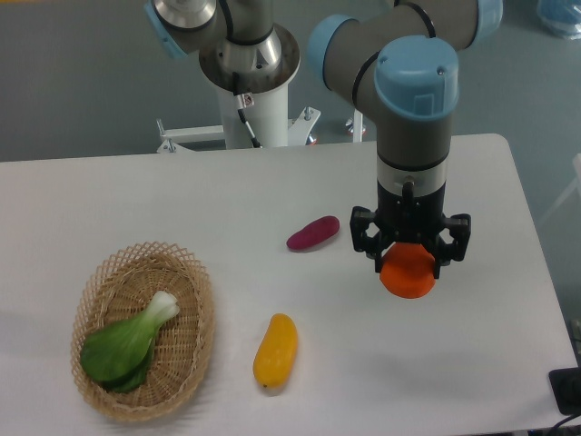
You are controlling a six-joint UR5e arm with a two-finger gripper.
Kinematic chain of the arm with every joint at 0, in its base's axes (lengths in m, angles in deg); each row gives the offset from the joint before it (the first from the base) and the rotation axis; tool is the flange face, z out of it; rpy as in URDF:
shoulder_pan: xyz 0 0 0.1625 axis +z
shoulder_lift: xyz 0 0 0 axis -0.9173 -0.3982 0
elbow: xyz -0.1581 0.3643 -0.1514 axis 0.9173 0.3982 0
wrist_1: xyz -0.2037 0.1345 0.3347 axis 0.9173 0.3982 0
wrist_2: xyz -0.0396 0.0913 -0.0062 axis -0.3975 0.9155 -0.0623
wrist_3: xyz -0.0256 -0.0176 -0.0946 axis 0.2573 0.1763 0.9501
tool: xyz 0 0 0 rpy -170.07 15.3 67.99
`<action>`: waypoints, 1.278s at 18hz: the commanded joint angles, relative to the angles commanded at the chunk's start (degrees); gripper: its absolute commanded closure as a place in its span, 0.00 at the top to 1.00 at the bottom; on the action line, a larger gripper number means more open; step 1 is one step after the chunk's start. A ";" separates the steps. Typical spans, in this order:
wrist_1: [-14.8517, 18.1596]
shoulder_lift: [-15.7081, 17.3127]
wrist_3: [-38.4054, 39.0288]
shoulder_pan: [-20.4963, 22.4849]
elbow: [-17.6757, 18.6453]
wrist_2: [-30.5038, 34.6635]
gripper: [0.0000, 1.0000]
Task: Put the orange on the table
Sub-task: 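Carry the held orange with the gripper toward the yellow mango and lower it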
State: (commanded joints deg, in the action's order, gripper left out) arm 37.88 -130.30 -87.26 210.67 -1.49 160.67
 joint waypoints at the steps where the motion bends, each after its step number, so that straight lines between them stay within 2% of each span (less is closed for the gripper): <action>1: 0.00 0.00 -0.09 -0.09 0.17 0.09 0.78; 8: -1.05 -0.53 0.00 -0.44 2.72 0.70 0.78; 10: -3.85 -1.49 0.09 -0.62 4.39 0.88 0.78; 13: -10.70 -2.90 0.00 -1.58 7.98 3.32 0.78; 16: -12.30 -4.39 0.09 -3.16 9.84 7.72 0.78; 19: -17.21 -8.51 1.57 -4.39 10.64 9.84 0.78; 21: -17.75 -10.45 8.49 -5.71 11.07 9.76 0.78; 23: -17.75 -10.64 10.10 -6.50 12.74 9.76 0.78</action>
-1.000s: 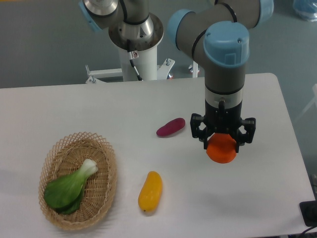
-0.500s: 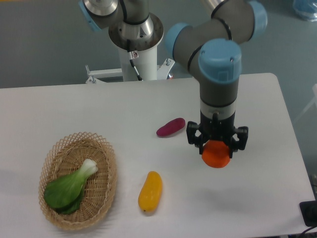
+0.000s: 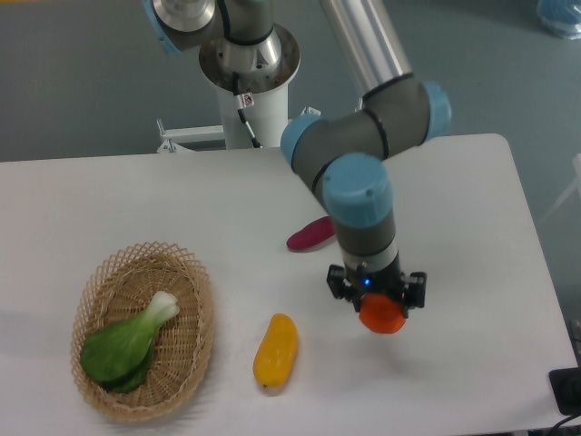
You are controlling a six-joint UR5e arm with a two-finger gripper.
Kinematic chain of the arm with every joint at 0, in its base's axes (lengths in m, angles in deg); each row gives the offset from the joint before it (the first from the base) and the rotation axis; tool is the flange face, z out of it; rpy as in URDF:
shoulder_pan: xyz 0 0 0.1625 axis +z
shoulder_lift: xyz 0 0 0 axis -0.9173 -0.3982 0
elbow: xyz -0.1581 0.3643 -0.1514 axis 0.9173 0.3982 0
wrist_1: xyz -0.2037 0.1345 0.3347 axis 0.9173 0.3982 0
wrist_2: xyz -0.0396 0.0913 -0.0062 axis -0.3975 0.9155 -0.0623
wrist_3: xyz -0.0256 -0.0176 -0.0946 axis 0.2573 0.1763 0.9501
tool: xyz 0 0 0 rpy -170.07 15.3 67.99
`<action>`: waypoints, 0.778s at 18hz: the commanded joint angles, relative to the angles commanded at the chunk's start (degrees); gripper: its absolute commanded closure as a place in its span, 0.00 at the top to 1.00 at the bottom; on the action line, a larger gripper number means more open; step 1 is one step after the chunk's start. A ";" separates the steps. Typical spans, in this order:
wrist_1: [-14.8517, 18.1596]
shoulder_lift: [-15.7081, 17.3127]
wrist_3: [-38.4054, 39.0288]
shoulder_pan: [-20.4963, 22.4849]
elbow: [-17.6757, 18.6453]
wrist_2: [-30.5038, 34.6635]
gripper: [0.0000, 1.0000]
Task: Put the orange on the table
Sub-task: 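Carry the held orange with the gripper toward the yellow mango and lower it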
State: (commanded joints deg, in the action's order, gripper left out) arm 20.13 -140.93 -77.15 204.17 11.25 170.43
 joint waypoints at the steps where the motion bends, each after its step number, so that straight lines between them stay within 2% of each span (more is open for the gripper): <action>1: 0.00 0.00 0.00 -0.53 1.05 0.00 0.78; 8: 0.18 0.79 0.09 -2.03 6.07 -0.61 0.78; 14: 0.18 0.79 0.18 -2.47 6.87 -0.70 0.79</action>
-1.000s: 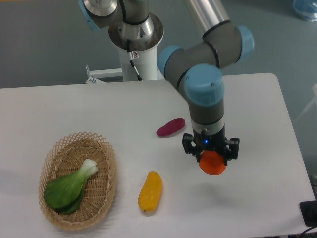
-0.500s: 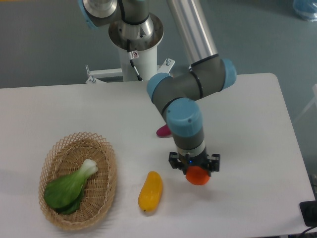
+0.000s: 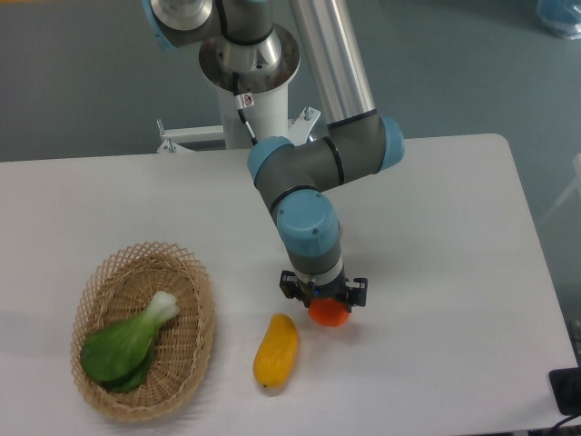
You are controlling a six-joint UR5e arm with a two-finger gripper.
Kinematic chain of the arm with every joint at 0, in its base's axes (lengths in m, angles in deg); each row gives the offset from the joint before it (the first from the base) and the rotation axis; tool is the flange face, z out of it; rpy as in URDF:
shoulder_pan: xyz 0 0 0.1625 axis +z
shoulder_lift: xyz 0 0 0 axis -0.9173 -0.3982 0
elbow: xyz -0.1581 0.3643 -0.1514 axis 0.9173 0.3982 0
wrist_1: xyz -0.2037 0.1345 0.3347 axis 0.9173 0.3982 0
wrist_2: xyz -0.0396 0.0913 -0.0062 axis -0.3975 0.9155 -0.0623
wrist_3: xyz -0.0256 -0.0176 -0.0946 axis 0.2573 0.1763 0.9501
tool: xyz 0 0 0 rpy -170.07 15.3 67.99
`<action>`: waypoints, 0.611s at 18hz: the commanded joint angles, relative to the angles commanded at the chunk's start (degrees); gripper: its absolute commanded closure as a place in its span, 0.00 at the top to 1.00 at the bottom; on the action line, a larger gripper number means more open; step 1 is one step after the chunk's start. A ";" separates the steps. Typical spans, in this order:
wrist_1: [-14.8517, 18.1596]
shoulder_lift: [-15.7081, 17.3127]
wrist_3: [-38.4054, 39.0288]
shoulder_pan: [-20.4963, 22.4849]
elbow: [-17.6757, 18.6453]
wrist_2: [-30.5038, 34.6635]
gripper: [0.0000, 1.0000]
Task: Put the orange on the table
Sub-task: 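Carry the held orange with the gripper toward the yellow mango and lower it, then open the gripper to release the orange onto the table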
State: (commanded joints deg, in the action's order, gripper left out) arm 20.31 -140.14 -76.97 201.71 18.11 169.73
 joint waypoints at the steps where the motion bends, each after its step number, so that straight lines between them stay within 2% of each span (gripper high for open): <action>1: 0.00 0.00 0.00 0.00 0.09 0.00 0.80; 4: 0.00 0.00 0.00 0.00 -0.09 0.00 0.91; 5: 0.00 0.00 0.00 0.00 -0.17 0.00 0.98; 11: 0.00 0.79 -0.44 0.35 -2.28 -0.44 1.00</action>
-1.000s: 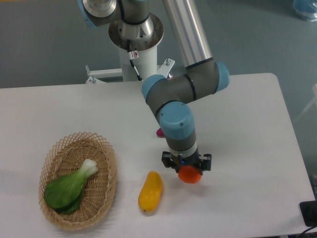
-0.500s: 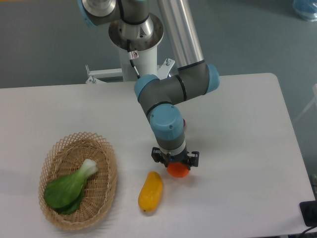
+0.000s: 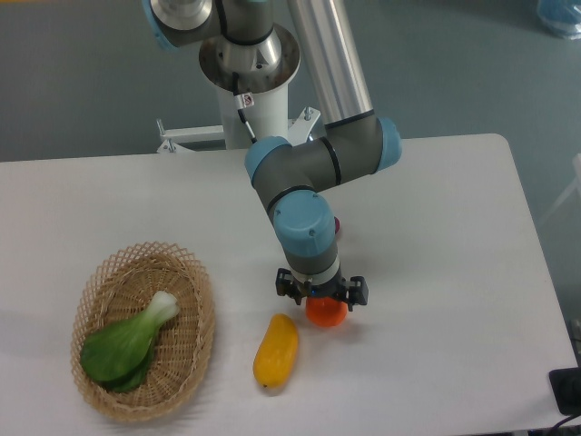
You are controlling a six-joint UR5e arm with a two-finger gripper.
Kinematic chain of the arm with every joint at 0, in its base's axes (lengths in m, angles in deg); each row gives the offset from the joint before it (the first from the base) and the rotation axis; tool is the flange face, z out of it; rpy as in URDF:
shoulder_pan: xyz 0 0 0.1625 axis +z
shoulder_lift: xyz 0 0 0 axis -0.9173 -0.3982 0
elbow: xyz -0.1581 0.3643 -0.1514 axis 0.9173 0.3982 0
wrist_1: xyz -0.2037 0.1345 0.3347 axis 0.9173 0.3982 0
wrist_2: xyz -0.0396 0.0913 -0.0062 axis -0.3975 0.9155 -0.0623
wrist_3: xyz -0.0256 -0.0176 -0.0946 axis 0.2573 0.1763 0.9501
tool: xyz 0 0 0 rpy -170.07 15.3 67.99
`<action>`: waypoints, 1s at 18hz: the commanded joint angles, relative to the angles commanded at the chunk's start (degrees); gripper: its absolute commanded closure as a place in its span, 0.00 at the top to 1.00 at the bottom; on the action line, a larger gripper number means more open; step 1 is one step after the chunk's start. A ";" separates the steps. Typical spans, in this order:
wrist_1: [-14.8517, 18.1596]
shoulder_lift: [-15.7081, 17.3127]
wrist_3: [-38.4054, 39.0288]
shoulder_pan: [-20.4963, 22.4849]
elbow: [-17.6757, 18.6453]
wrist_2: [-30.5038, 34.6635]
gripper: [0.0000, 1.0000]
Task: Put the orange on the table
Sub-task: 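Open the gripper to release the orange onto the table, then raise the open gripper up away from the orange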
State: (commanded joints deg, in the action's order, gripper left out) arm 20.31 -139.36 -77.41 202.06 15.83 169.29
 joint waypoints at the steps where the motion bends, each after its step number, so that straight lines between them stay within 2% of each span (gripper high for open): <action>1: 0.09 0.35 -0.18 0.52 -1.31 -1.22 1.00; 3: 0.79 1.67 -0.53 1.58 -3.16 -2.37 1.00; 8: 5.88 4.31 -3.86 3.95 -7.73 -2.99 1.00; 13: 13.70 5.54 -6.06 5.80 -14.68 -2.99 1.00; 17: 18.62 8.96 -13.69 8.52 -16.09 -3.08 1.00; 18: 18.98 9.58 -15.89 8.96 -16.09 -3.25 1.00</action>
State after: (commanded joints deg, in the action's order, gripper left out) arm 39.29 -129.78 -93.30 211.02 -0.26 166.04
